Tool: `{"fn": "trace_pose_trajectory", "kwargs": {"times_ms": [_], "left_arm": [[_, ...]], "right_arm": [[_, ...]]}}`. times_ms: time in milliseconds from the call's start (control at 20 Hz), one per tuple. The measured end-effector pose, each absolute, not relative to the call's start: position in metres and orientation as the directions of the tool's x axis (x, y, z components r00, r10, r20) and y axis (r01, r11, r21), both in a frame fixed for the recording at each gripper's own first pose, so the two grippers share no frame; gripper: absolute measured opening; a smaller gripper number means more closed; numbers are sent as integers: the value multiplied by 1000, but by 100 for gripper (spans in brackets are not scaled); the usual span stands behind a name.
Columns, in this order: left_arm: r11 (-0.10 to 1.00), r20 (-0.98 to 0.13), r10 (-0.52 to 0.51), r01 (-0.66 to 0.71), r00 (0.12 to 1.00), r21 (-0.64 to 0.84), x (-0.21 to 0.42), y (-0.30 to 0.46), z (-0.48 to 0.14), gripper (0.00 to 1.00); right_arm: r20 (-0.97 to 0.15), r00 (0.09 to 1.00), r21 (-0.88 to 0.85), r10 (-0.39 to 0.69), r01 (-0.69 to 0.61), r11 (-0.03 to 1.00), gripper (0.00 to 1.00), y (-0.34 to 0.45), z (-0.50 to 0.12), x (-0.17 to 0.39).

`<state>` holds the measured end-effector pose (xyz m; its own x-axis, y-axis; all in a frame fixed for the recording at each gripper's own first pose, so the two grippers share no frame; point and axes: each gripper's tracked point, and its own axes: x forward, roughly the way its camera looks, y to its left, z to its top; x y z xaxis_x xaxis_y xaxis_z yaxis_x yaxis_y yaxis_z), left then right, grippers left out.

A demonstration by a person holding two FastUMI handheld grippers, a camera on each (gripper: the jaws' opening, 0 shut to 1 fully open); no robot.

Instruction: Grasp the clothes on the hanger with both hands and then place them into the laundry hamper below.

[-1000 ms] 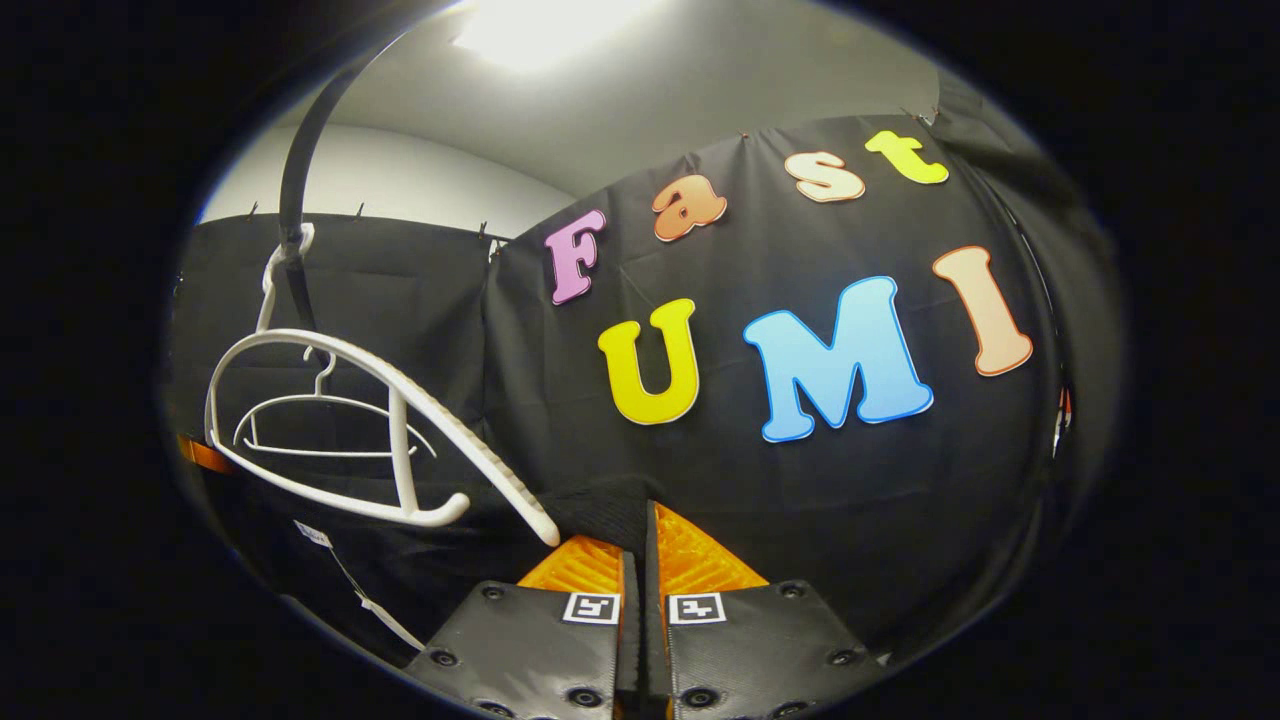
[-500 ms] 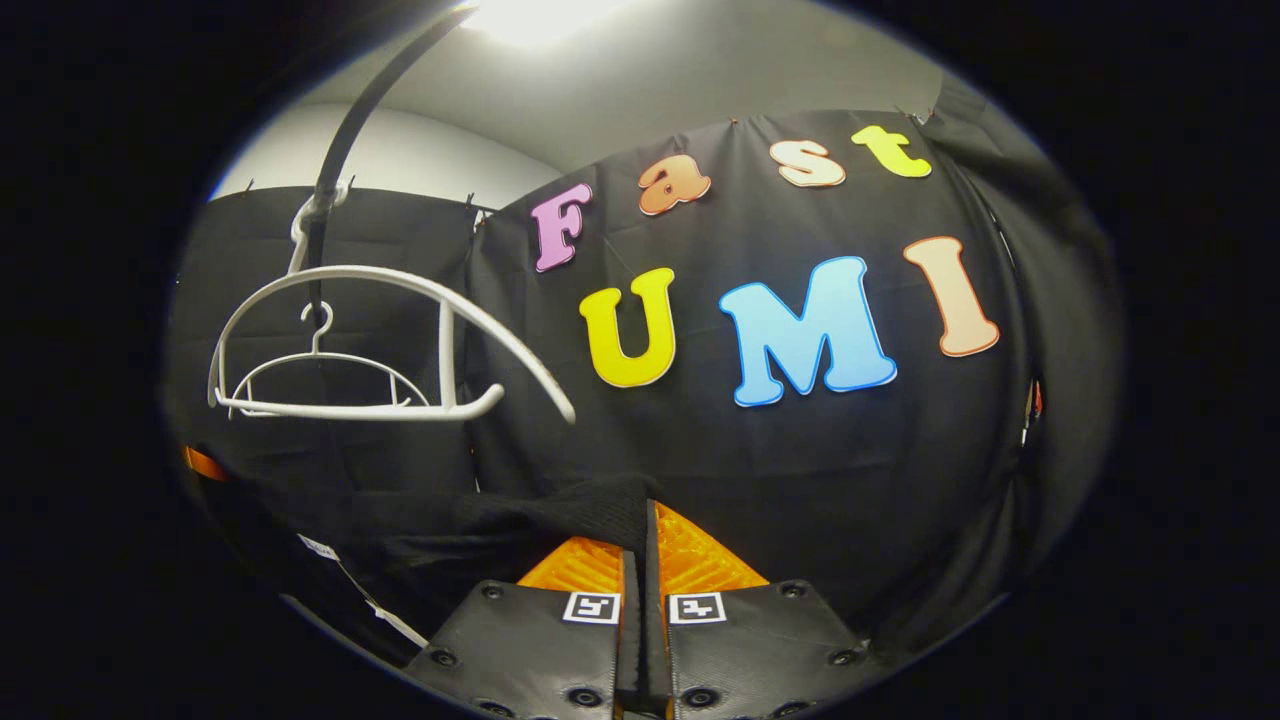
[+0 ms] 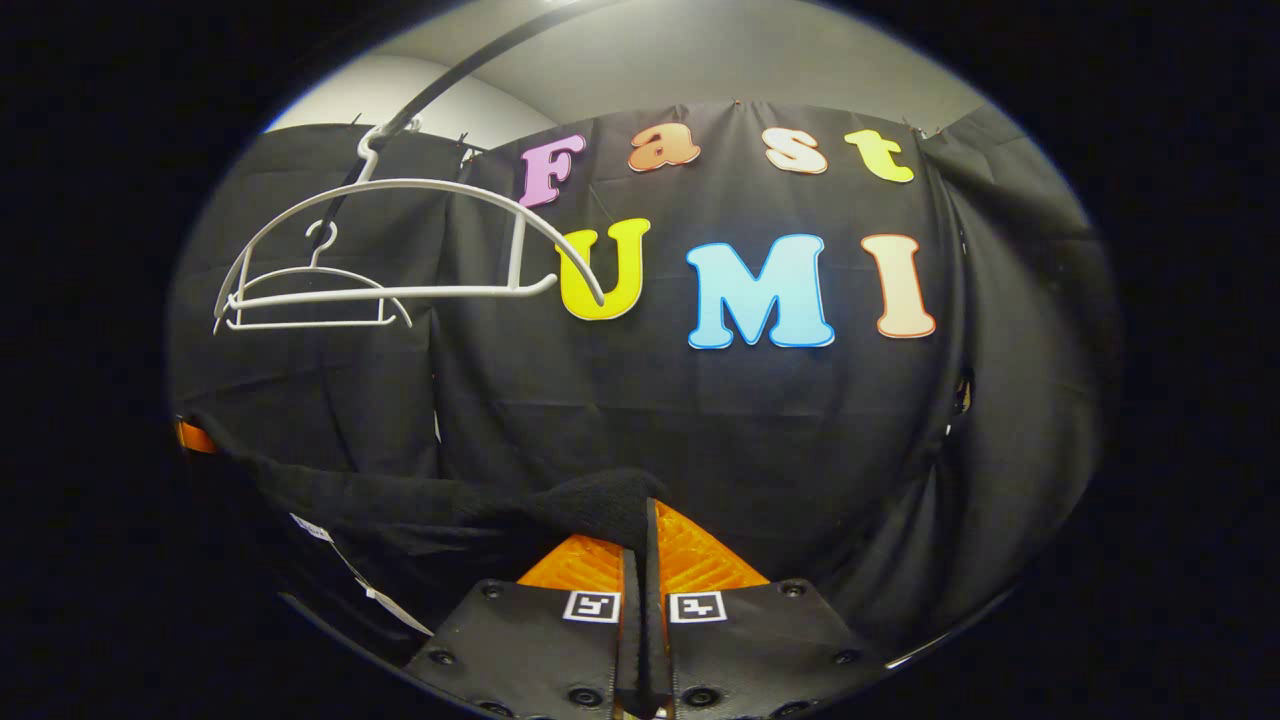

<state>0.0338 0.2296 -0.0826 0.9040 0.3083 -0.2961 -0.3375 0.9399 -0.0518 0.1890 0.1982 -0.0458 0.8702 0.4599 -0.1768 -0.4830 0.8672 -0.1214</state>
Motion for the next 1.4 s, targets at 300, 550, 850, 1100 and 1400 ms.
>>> {"fn": "trace_pose_trajectory", "kwargs": {"times_ms": [300,550,850,1100,1400], "left_arm": [[988,-341,143,-156,929,-10,40,221,-130,2],[997,-365,29,-54,930,-59,51,207,-164,2],[997,-406,-65,44,911,-62,72,179,-195,2],[990,-446,-138,109,884,-90,86,159,-216,2],[983,-522,-170,102,836,-155,92,132,-260,2]], "right_arm": [[-183,924,-102,336,-358,928,4,176,-50,142],[-213,944,-122,251,-281,952,4,156,-63,109],[-278,947,-126,161,-202,971,4,132,-93,82],[-349,929,-145,125,-185,972,7,137,-120,66],[-429,888,-132,164,-241,961,4,154,-169,61]]}}
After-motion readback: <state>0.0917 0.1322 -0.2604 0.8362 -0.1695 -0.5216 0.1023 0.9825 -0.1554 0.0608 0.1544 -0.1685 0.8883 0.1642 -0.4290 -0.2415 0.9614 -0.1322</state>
